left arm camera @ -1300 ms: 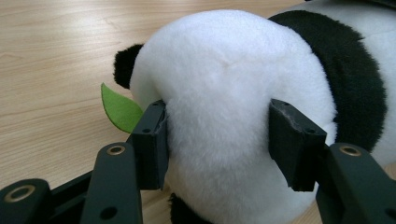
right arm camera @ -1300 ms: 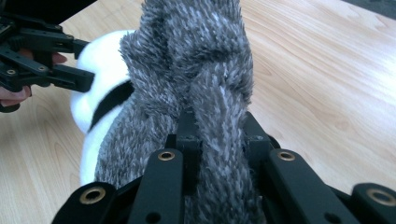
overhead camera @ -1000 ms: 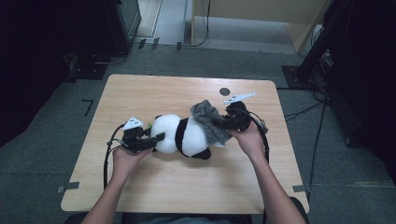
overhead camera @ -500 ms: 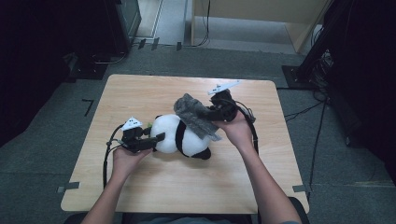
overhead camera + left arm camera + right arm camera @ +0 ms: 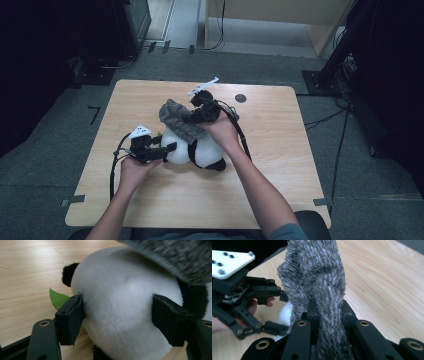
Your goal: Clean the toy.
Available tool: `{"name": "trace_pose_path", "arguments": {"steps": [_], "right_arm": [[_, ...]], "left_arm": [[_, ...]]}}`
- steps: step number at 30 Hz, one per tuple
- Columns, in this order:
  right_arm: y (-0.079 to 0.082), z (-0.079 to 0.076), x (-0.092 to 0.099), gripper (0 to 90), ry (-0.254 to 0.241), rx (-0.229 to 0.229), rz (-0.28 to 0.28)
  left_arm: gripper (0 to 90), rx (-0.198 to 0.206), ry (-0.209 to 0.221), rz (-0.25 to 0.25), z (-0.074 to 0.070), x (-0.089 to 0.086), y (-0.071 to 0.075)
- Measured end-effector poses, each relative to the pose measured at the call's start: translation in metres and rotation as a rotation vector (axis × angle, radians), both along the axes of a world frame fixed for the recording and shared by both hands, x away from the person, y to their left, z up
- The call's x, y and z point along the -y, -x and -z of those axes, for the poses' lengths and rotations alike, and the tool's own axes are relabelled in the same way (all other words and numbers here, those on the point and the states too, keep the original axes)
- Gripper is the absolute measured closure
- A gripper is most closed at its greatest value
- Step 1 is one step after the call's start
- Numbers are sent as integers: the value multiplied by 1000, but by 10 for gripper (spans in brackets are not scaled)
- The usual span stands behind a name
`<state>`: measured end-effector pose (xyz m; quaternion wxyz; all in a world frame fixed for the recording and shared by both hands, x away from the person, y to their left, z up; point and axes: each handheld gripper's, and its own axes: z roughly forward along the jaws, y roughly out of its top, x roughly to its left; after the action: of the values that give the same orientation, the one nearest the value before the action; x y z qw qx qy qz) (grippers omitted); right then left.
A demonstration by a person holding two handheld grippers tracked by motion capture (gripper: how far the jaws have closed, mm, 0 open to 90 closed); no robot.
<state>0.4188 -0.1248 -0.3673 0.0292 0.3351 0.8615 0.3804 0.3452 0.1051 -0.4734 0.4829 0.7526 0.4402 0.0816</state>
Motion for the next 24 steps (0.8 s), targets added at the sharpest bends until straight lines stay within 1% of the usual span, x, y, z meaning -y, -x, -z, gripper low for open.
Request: {"name": "trace_pose_path", "arguments": {"steps": [3, 5, 7, 8, 9, 11, 15, 21, 24], "right_arm": [[-2, 6, -13, 761, 14, -7, -12], [-3, 11, -20, 761, 30, -22, -18], [-4, 18, -25, 760, 58, -31, -22], [-5, 21, -27, 758, 64, -37, -23], [-5, 24, -27, 757, 60, -44, -21], [-6, 26, -24, 757, 43, -56, -16], [-4, 25, -13, 757, 46, -52, -7], [1, 24, 13, 756, 33, -49, 29], [7, 21, 27, 756, 50, -36, 43]], "left_arm": [[280, 27, -13, -3, -1, 2, 2], [286, 40, -20, -6, -2, 3, 3], [294, 38, -23, -7, -2, 3, 3], [300, 33, -25, -8, -2, 3, 3], [302, 30, -27, -8, -2, 3, 3], [306, 34, -33, -9, -2, 3, 3], [313, 29, -48, -14, -3, 5, 2], [325, 7, -40, -18, -2, 5, 1], [327, 3, -40, -18, -2, 5, 1]]}}
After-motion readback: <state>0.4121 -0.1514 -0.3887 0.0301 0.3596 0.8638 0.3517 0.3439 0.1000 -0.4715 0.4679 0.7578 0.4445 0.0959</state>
